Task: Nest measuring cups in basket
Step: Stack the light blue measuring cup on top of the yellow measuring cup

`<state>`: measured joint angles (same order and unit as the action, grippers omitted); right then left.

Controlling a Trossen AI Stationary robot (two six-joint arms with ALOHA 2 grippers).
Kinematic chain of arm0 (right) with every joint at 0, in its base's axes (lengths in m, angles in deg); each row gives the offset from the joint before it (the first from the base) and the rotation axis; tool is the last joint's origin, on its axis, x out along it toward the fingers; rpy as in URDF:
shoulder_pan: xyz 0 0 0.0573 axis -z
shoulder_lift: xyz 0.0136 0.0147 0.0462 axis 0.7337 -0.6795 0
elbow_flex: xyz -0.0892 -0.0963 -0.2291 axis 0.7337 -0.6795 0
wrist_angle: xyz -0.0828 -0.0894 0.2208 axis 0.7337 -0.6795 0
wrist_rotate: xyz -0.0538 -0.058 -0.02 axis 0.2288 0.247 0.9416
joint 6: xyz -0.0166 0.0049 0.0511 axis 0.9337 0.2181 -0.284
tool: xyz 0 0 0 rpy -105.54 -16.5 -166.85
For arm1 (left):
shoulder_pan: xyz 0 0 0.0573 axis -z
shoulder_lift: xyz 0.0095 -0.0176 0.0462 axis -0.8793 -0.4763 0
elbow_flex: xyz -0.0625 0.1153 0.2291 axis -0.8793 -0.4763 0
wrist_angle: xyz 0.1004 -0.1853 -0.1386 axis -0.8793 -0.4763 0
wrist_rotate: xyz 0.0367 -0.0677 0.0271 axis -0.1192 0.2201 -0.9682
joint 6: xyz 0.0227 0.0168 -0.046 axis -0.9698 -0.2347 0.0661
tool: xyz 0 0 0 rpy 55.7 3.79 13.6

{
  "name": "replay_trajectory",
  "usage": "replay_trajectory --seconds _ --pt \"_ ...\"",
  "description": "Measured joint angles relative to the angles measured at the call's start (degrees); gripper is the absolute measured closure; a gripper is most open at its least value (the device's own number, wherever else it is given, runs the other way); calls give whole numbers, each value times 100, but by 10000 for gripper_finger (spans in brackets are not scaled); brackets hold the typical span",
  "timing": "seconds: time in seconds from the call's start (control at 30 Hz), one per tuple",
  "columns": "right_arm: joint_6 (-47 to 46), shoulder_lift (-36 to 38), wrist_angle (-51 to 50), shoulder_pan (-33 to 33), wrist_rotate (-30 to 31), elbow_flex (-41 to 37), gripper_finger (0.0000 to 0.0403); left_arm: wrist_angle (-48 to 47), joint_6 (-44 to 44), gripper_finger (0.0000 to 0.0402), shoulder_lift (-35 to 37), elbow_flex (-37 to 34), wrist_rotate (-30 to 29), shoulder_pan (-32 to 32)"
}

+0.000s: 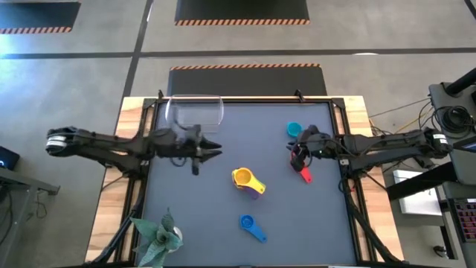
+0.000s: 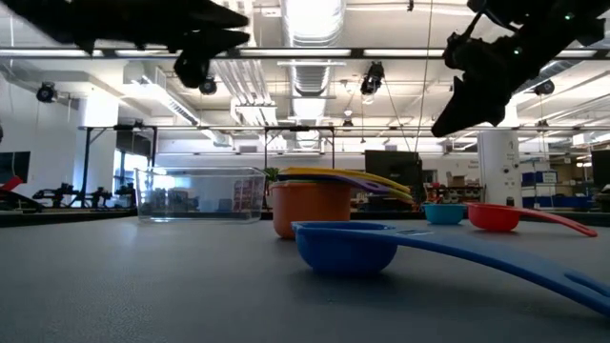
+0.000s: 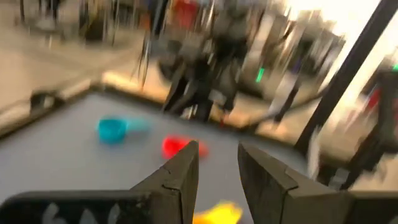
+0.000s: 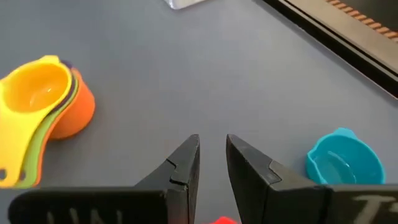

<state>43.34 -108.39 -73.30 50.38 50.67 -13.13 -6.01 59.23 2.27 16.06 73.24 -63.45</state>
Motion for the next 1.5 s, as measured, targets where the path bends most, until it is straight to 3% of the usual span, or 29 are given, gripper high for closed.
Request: replay_trajectory --seconds 0.1,0.27,0.5,0.73,0.97,1.23,1.5 --pt "122 0 -26 369 -470 151 332 1271 160 308 308 -790 -7 0" --pt "544 -108 -625 1143 -1106 546 310 2312 304 308 541 -1505 -13 -2" --pt "1144 -1053 -1566 2204 -1485 1060 262 2337 298 308 554 -1497 46 -2" --pt "1801 -2171 -1391 2729 -1565 1288 227 2171 256 308 432 -1497 50 0" --pt "2037 -2954 -1197 3047 -1568 1304 224 2162 254 308 364 -1497 55 0" --pt "2252 -3375 -866 3146 -1528 1304 256 2142 269 308 349 -1497 56 0" --pt "2145 -2884 -882 3139 -1522 1322 383 2128 271 308 349 -1497 57 0"
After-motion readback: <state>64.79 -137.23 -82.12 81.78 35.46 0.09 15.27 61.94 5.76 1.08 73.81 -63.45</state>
